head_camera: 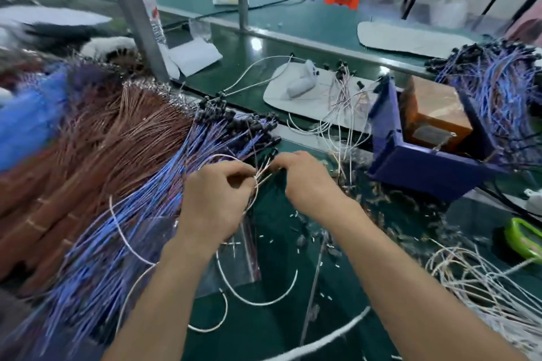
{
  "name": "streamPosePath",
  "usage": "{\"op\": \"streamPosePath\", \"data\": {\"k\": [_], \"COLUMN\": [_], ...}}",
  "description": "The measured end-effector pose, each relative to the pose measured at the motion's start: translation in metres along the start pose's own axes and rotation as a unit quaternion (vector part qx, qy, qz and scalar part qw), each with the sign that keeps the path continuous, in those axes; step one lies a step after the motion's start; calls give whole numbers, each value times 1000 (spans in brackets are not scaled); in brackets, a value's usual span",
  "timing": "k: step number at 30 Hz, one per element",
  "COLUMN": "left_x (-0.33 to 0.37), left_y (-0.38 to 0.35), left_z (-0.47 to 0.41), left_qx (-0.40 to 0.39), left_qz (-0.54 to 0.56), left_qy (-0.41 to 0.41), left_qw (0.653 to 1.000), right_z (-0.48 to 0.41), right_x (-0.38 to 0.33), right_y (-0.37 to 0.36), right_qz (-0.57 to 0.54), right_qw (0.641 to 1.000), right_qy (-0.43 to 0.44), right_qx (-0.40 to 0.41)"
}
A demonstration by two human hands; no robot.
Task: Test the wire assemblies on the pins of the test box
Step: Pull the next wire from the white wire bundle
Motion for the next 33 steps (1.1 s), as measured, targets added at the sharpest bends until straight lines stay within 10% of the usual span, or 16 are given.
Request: {"op": "streamPosePath", "data": {"k": [7, 17, 33], "left_x": [12, 52, 123], "left_y": [-31, -19, -74], "left_z": [13, 2, -7], "left_qx": [-98, 59, -190], "left_qz": [-3, -77, 177], "left_qy": [-57, -162, -76], "left_qw": [994, 982, 963], "right_z": [5, 71, 143], "right_x": [-14, 44, 142], "right_y": [8, 104, 107], "right_qz": [167, -190, -453], "right_qw": [982, 970, 870], "right_qy": [81, -47, -116], "right_qx": [36, 142, 154]}}
Point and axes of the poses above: each hand's wrist, its own z-axis away from the middle knuckle, its own y-axis out of the back of the hand, x = y × z, the point moved 4 cm from there along -z, towards the middle knuckle, and after that the axes turned 8 degrees about -y, right-handed, at the moved point
